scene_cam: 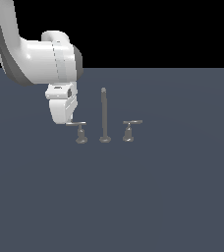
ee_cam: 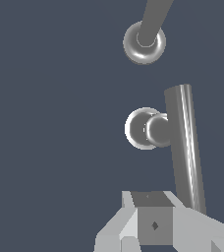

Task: Turn on the faucet by rotating a designated handle.

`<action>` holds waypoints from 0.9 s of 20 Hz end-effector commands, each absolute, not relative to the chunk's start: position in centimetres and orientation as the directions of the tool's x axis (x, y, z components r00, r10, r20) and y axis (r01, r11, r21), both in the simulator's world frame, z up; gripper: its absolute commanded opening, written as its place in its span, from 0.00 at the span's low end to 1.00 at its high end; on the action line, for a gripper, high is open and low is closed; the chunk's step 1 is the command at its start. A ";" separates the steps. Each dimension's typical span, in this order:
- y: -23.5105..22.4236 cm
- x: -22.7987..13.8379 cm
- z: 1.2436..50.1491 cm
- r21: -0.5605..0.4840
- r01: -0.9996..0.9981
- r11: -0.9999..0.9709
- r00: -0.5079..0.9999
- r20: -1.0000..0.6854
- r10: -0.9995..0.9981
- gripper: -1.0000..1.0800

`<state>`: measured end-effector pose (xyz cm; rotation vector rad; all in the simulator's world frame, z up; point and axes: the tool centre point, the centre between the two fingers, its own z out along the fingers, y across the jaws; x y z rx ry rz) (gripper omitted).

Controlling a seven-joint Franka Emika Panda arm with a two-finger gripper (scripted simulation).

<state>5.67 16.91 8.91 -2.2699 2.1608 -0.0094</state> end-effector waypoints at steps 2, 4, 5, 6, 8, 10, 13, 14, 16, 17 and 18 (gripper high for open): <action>16.8 4.8 8.9 -0.007 -0.999 -0.050 0.050 0.000 -0.999 0.00; 16.7 4.2 8.9 -0.005 -0.999 -0.051 0.051 0.000 -0.999 0.00; 16.7 3.9 8.9 -0.005 -0.999 -0.051 0.051 0.000 -0.999 0.00; 16.7 3.6 8.9 -0.004 -0.999 -0.051 0.051 0.000 -0.999 0.00; 16.6 3.0 8.9 -0.003 -0.999 -0.052 0.052 0.000 -0.999 0.00; 16.5 2.3 8.9 -0.002 -0.999 -0.053 0.053 0.000 -0.999 0.00; 16.4 1.4 8.9 -0.001 -0.999 -0.054 0.054 0.000 -0.999 0.00; 16.4 1.1 8.9 -0.001 -0.999 -0.054 0.054 0.000 -0.999 0.00; 17.3 1.4 8.9 -0.005 -0.998 -0.065 0.065 -0.006 -0.998 0.00; 16.9 1.2 8.9 -0.005 -0.998 -0.064 0.064 -0.006 -0.998 0.00; 16.6 1.0 8.9 -0.005 -0.998 -0.063 0.063 -0.005 -0.998 0.00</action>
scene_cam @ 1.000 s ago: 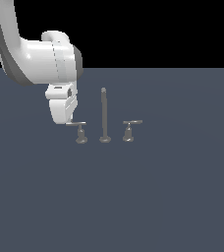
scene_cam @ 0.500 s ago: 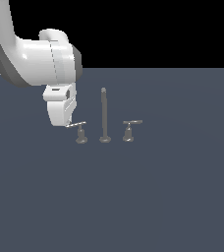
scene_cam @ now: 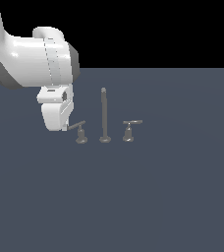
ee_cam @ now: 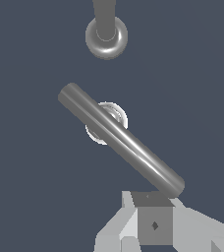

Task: Turn on the faucet by rotating a designated handle.

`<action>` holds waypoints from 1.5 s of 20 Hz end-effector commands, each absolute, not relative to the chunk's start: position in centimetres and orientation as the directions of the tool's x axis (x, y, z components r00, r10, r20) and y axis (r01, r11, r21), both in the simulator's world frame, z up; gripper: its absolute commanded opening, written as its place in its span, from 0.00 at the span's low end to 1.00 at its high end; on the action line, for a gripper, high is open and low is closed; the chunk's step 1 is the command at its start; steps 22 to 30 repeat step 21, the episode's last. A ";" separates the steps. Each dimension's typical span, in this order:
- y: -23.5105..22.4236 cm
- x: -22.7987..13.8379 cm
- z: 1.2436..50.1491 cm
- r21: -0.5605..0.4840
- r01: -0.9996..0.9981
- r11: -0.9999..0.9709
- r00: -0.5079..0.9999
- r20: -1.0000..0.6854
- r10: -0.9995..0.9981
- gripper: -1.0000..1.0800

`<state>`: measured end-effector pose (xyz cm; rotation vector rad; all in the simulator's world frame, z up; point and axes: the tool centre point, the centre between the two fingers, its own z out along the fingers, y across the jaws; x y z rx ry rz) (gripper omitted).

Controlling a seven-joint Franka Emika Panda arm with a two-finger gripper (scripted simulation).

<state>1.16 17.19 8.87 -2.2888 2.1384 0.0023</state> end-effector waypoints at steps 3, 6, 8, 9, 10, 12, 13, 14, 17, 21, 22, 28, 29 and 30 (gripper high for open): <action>15.5 0.4 8.9 -0.003 -0.998 -0.061 0.061 -0.004 -0.998 0.00; 14.4 -0.2 8.9 -0.002 -0.998 -0.058 0.058 -0.002 -0.998 0.00; 13.6 -0.6 8.9 -0.001 -0.998 -0.057 0.057 -0.001 -0.998 0.00; 13.2 -0.8 8.9 -0.001 -0.998 -0.056 0.056 -0.001 -0.998 0.00; 12.9 -1.0 8.9 0.000 -0.998 -0.055 0.055 0.000 -0.998 0.00; 15.0 -1.0 8.9 -0.005 -0.997 -0.083 0.083 -0.011 -0.996 0.00; 14.3 -0.8 8.9 -0.004 -0.997 -0.079 0.079 -0.010 -0.997 0.00; 13.5 -0.7 8.9 -0.004 -0.997 -0.076 0.076 -0.008 -0.997 0.00; 11.2 -0.2 8.9 -0.002 -0.998 -0.065 0.065 -0.004 -0.998 0.00; 9.0 0.3 8.9 0.000 -0.999 -0.055 0.055 0.000 -0.999 0.00; 9.0 0.3 8.9 0.000 -0.999 -0.055 0.055 0.000 -0.999 0.00; 9.0 0.3 8.9 0.000 -0.999 -0.055 0.055 0.000 -0.999 0.00; 9.0 0.3 8.9 0.000 -0.999 -0.055 0.055 0.000 -0.999 0.00; 9.0 0.3 8.9 0.000 -0.999 -0.055 0.055 0.000 -0.999 0.00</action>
